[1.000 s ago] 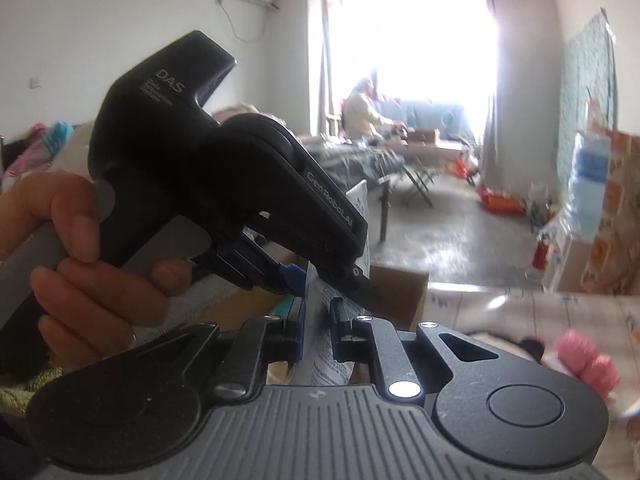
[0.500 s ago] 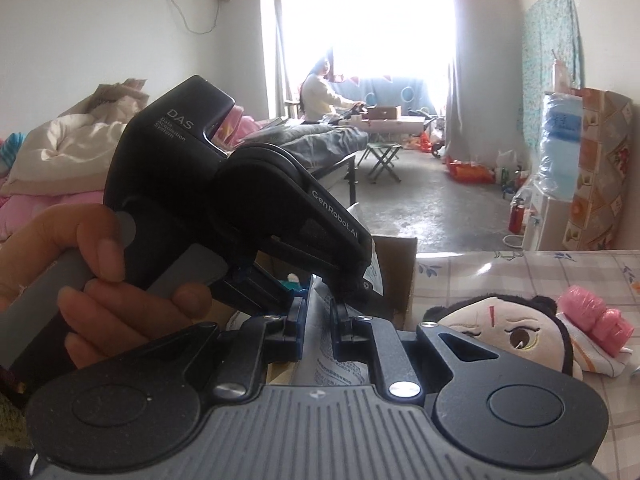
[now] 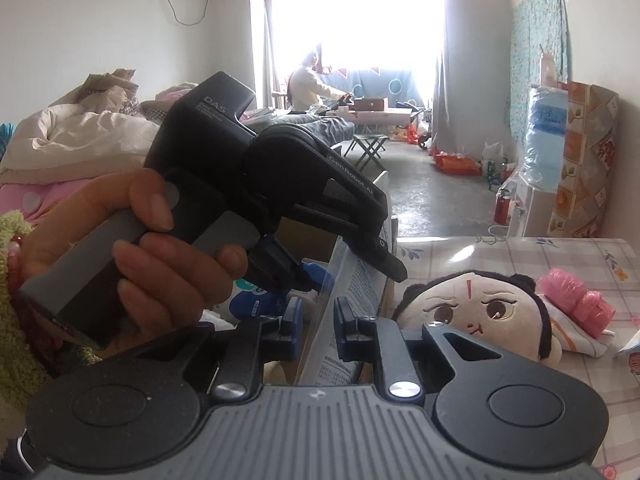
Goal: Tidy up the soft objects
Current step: 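Lower the face mask bag upright into the box with the left gripper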
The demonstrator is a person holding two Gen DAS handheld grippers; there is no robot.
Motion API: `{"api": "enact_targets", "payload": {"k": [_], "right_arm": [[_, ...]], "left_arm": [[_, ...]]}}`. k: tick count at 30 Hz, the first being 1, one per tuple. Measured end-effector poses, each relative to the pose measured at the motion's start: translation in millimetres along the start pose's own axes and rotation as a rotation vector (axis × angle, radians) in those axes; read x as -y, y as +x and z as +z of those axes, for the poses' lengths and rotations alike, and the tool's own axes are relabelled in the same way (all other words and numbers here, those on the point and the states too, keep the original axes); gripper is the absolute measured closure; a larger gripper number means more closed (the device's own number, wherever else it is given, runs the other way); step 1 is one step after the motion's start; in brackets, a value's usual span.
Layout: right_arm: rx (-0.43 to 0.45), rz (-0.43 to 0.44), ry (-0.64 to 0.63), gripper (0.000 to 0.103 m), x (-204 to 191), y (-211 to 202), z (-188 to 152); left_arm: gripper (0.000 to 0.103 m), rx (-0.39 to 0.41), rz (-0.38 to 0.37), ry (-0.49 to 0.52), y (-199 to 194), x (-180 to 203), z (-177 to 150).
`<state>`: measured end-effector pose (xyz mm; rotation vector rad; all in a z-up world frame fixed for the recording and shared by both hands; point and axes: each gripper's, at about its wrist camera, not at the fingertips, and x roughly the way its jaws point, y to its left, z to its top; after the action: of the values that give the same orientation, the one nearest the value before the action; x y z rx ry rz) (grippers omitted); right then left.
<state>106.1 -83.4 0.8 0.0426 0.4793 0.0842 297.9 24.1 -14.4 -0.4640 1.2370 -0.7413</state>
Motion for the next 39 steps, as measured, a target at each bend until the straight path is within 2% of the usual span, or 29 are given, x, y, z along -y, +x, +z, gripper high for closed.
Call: {"api": "enact_targets", "payload": {"k": [3,8,14,16,21,27,28,30,32,34,39], "right_arm": [[0.001,0.008,0.005,0.084,0.6,-3.9,0.9],[-0.006,0.023,-0.005,0.084,-1.6,-6.8,0.3],[0.006,0.034,-0.047,0.083,-1.4,-19.8,2.4],[0.008,0.034,-0.052,0.083,-0.2,-23.4,3.6],[0.012,0.040,-0.055,0.082,-1.3,-27.7,6.2],[0.007,0.050,-0.062,0.082,0.1,-31.3,4.5],[0.005,0.051,-0.056,0.081,1.3,-32.1,4.2],[0.007,0.054,-0.043,0.072,4.8,-34.3,3.4],[0.019,0.060,-0.025,0.053,9.9,-38.1,1.8],[0.035,0.066,-0.016,0.051,14.9,-43.1,0.2],[0.042,0.101,0.023,0.049,30.2,-47.9,-1.1]], "left_arm": [[0.052,0.003,0.004,-0.003,3.6,0.4,1.7],[0.046,-0.048,0.016,-0.017,15.7,-1.1,2.8],[0.030,-0.038,0.018,-0.047,5.4,-8.5,3.8],[0.021,-0.026,0.024,-0.048,2.1,-8.9,4.1],[0.018,-0.029,0.029,-0.054,2.9,-11.5,3.4],[0.013,0.005,0.032,-0.057,-9.4,-8.2,-2.0],[0.012,0.025,0.049,-0.058,-12.7,-6.9,-3.2],[0.008,0.056,0.071,-0.042,-19.2,-2.9,-5.5],[0.007,0.082,0.085,-0.031,-26.1,1.4,-7.9],[0.003,0.115,0.088,-0.007,-32.8,7.1,-11.0],[0.003,0.155,0.115,0.017,-42.2,15.5,-15.5]]}}
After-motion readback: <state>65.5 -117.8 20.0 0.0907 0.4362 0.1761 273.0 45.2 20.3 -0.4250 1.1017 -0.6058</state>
